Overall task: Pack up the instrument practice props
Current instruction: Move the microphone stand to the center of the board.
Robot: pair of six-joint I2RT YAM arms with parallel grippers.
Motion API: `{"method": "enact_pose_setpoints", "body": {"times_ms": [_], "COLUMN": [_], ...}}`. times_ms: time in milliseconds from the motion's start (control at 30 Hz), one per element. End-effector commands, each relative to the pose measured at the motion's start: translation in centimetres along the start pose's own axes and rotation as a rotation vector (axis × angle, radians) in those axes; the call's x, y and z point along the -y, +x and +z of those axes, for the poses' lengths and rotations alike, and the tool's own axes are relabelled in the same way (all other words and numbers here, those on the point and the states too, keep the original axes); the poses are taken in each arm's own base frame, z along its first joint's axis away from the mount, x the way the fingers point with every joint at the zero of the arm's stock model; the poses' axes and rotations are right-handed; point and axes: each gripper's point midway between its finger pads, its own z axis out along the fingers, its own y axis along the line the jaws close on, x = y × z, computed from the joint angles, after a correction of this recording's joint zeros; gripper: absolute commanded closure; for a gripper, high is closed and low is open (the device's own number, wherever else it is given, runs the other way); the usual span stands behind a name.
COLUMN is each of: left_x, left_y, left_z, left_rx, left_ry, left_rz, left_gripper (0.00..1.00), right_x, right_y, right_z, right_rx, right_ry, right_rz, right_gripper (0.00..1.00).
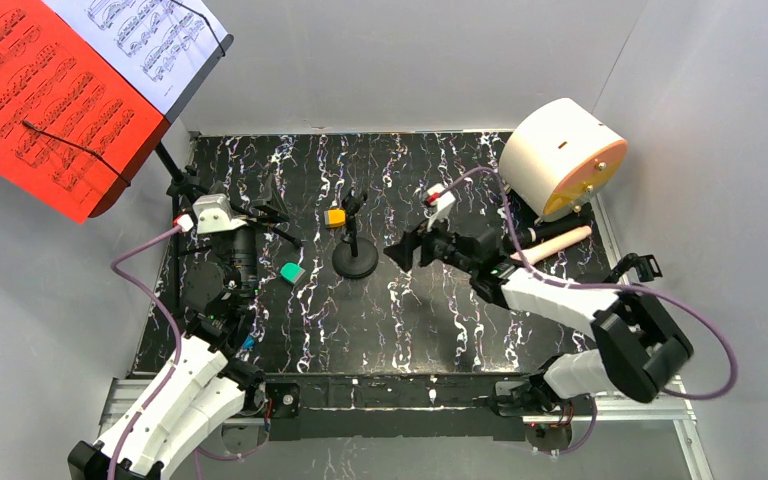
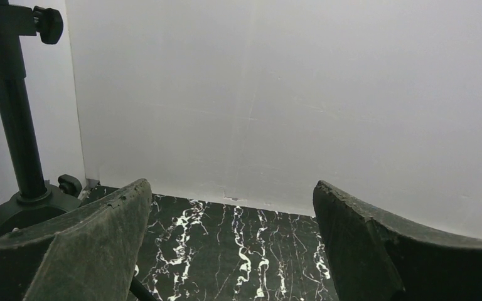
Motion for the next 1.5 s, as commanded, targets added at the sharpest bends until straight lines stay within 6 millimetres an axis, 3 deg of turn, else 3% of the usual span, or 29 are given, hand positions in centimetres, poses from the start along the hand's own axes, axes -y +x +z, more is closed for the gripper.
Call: {"method": "enact_pose_setpoints", "body": {"times_ms": [0, 400, 833, 1167, 1267, 1367, 1467], "left_x": [-0.4, -0.2, 0.0, -0.1, -0.1, -0.1, -0.2], "left_y": [-0.5, -0.6, -0.4, -0.5, -0.6, -0.6, -0.7], "left_z": [0.0, 0.0, 0.1, 0.1, 0.1, 0.1, 0.1], "left_rx": [0.027, 0.031, 0.028, 0.032, 0.033, 0.033, 0.036], "left_ry": [-0.012, 0.005, 0.013, 0.015, 0.016, 0.016, 0.012], "left_rz": [0.004, 0.001, 0.006, 0.005, 0.005, 0.006, 0.007], "left_gripper": [0.02, 0.02, 0.02, 0.02, 0.02, 0.02, 0.02], "right_x": [-3.1, -4.4, -5.1, -4.2, -3.8, -3.6, -3.2], "right_y": [-5.3, -1.8, 0.5, 1.2, 1.6, 1.2, 1.0], "right_z": [2.9, 8.2, 12.6, 13.5, 13.6, 12.9, 11.9], "right_rx": [0.224, 0.243, 0.212, 0.201, 0.191, 0.211, 0.224], "right_ry": [-0.081, -0.260, -0.377, -0.357, -0.354, -0.338, -0.300], "right_rz": [-0.147, -0.430, -0.430, -0.433, -0.429, -0.426, -0.420], "right_gripper": [0.19, 0.23, 0.40, 0.65, 0.78, 0.98, 0.99]}}
